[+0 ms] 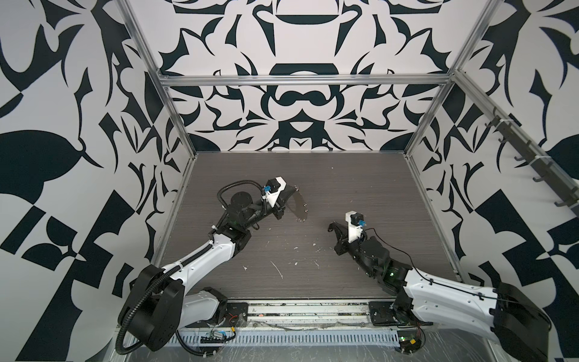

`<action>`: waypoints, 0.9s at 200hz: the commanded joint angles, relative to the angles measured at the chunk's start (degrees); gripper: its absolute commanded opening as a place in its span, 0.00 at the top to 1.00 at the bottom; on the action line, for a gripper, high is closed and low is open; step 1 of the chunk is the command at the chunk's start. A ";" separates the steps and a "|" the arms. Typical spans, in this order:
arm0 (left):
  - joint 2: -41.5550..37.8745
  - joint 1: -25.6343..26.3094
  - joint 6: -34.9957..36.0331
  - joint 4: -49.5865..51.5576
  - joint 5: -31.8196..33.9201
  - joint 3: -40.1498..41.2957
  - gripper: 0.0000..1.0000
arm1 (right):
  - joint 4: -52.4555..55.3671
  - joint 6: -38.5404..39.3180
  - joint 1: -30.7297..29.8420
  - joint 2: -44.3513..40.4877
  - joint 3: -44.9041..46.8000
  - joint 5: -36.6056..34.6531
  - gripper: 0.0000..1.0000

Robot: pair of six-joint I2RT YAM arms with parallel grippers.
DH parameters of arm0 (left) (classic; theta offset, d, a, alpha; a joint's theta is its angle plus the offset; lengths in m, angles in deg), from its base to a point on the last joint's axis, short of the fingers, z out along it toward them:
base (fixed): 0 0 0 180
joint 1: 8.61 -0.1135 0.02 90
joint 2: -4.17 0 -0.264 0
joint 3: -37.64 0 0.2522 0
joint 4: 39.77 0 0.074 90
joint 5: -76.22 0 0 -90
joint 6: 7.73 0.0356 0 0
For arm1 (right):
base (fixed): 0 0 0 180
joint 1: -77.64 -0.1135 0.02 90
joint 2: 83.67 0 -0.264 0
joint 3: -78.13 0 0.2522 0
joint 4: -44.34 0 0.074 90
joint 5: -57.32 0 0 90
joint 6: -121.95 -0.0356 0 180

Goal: Attach keys to a key ring
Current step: Pick up the key from the bottom-center of the table, then insert the key into the keyring.

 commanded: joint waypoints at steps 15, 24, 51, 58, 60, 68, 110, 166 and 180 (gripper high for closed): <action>0.17 -0.11 1.35 -1.39 -8.37 -1.94 1.00 | -0.45 -1.74 0.26 -8.40 1.31 -4.17 1.00; 0.57 -0.02 1.27 -1.19 -9.81 -2.47 1.00 | 1.00 -1.04 0.23 -10.67 1.16 -4.05 1.00; 0.41 0.74 2.32 -0.78 -13.92 -2.64 1.00 | 6.49 0.98 0.21 -17.02 -0.54 -3.72 1.00; 0.41 1.14 3.02 -0.76 -14.50 -2.53 1.00 | 7.27 1.60 0.22 -17.97 -1.03 -3.21 1.00; 0.41 1.35 3.20 -0.69 -14.62 -2.60 1.00 | 7.40 1.95 0.25 -18.19 -1.11 -3.00 1.00; 0.40 1.95 4.15 -0.23 -15.25 -2.78 1.00 | 7.82 3.46 0.26 -18.56 -1.81 -1.14 1.00; -0.25 6.56 11.63 4.48 -15.51 -3.20 1.00 | 14.13 8.26 0.25 -15.43 -9.06 8.19 1.00; -0.80 10.82 18.37 7.67 -12.53 -2.92 1.00 | 13.11 10.64 0.24 -11.22 -11.59 11.48 1.00; -0.82 11.11 18.95 7.84 -13.16 -2.88 1.00 | 12.08 11.56 0.21 -11.16 -10.92 13.94 1.00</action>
